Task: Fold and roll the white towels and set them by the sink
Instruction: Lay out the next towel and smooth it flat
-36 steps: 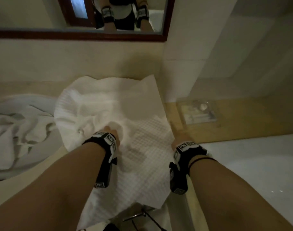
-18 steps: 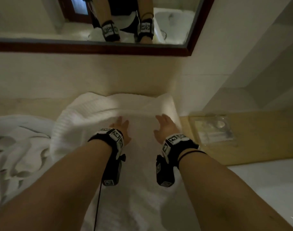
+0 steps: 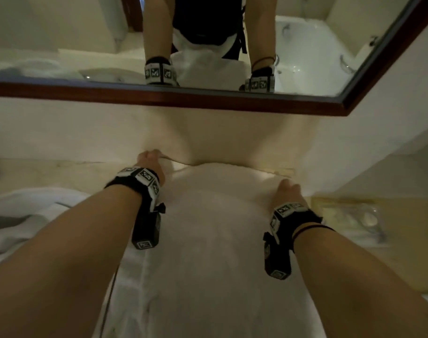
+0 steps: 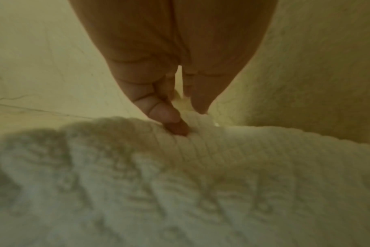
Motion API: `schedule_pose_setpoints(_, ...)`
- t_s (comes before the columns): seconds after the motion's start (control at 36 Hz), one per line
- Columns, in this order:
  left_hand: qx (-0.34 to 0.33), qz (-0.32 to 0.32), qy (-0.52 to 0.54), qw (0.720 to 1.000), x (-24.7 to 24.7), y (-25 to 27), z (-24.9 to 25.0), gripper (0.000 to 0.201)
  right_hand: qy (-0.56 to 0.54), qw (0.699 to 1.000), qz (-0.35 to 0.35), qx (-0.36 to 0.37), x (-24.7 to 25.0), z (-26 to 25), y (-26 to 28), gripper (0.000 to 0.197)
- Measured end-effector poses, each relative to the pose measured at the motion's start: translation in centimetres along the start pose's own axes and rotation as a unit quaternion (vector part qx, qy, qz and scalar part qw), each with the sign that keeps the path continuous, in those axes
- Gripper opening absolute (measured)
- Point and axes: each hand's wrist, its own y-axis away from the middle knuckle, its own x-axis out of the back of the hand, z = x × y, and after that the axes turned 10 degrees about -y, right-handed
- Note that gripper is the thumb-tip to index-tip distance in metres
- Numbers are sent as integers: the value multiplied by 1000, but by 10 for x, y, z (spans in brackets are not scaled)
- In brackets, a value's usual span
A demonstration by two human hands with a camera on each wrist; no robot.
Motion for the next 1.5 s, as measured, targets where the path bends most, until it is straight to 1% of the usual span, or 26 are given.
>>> schedule_pose_setpoints(0.06,-5,-14,-18,1000,-1,-3,3,52,-44,998,34,16,3,-10,-9,69)
schedule_pose_setpoints(0.14,-38,-42,-31,998,-4,-3,4,51,-91,994,-9,57,6,-27,-22,83)
schedule_pose_setpoints(0.19,-48,-32,-51,997,-11,-6,0,50,-108,992,-35,46,4,-35,-30,85)
schedule_pose_setpoints(0.25,-41,-12,-60,997,-13,-5,-8,51,-94,995,-24,20,2,-37,-33,78)
schedule_pose_setpoints(0.36,-10,34,-84,996,4,1,-21,37,-105,994,-6,12,3,-35,-26,49)
schedule_pose_setpoints(0.42,27,58,-112,992,10,-1,-28,43,-112,993,24,19,6,-34,-23,43)
schedule_pose_setpoints(0.47,72,71,-109,989,16,-3,-32,55,-143,985,89,36,8,-33,-22,46)
schedule_pose_setpoints(0.53,105,79,-98,987,24,0,-33,63,-230,953,174,93,10,-34,-19,50)
schedule_pose_setpoints(0.56,115,78,-87,987,26,2,-34,70,-273,932,206,122,9,-34,-16,56)
schedule_pose_setpoints(0.58,121,78,-60,988,27,7,-33,77,-286,923,215,139,9,-35,-13,62)
schedule_pose_setpoints(0.61,119,81,-36,989,24,12,-32,83,-266,931,203,143,7,-35,-10,67)
schedule_pose_setpoints(0.64,106,90,-27,990,20,16,-30,85,-217,951,177,133,3,-34,-7,70)
schedule_pose_setpoints(0.69,55,90,-70,992,4,24,-25,85,-91,987,86,100,-8,-28,-3,73)
schedule_pose_setpoints(0.75,-8,30,-149,988,-21,31,-23,86,1,996,-22,89,-26,-20,1,76)
schedule_pose_setpoints(0.81,-41,-74,-184,979,-48,40,-22,93,18,994,-72,80,-45,-10,10,78)
schedule_pose_setpoints(0.86,-48,-143,-194,969,-73,49,-23,99,5,995,-76,65,-57,0,16,78)
schedule_pose_setpoints(1.0,-69,-185,-222,955,-77,61,-16,110,62,992,-104,16,-42,21,33,88)
schedule_pose_setpoints(1.06,-88,-205,-228,948,-69,60,-12,109,46,993,-105,1,-34,25,38,90)
schedule_pose_setpoints(1.11,-104,-220,-218,945,-64,60,-8,95,-13,995,-93,-20,-25,27,45,72)
schedule_pose_setpoints(1.17,-122,-227,-208,943,-62,60,-2,81,-13,995,-95,-40,-15,25,46,50)
schedule_pose_setpoints(1.22,-129,-224,-213,942,-63,60,4,77,-12,993,-105,-47,-7,23,46,43)
schedule_pose_setpoints(1.25,-128,-217,-218,943,-65,60,7,78,-27,994,-96,-40,-6,21,45,50)
schedule_pose_setpoints(1.31,-114,-187,-217,951,-68,61,13,83,-16,997,-70,-9,-7,13,36,78)
schedule_pose_setpoints(1.33,-100,-173,-210,957,-72,60,15,84,10,998,-67,13,-11,7,33,81)
schedule_pose_setpoints(1.42,-71,-172,-196,963,-81,53,14,81,24,992,-113,53,-24,-11,33,75)
schedule_pose_setpoints(1.5,-68,-176,-191,963,-94,34,1,84,13,992,-117,41,-45,-11,27,81)
